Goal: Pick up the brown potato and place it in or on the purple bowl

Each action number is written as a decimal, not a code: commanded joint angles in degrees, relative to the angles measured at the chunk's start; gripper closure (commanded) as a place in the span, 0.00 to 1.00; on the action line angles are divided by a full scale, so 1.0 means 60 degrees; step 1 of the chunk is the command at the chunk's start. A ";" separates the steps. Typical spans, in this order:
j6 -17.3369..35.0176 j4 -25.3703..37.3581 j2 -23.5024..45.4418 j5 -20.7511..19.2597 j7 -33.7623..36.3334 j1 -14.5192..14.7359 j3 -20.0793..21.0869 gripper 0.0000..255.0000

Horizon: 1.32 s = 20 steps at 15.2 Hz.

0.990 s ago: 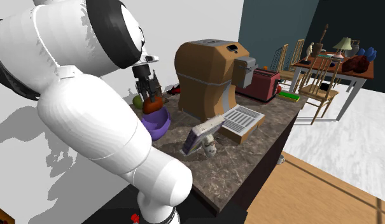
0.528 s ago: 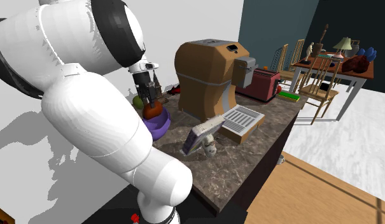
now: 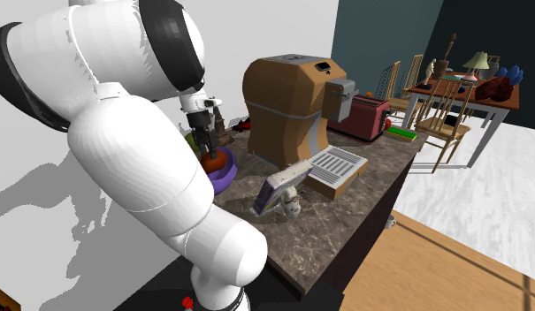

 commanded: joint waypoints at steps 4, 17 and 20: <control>0.0034 -0.0019 0.0017 -0.0003 0.0015 0.0002 0.0012 1.00; -0.1150 0.1313 0.0200 -0.0138 0.0121 -0.0067 0.0029 0.00; -0.1150 0.1313 0.0200 -0.0138 0.0121 -0.0068 0.0029 0.00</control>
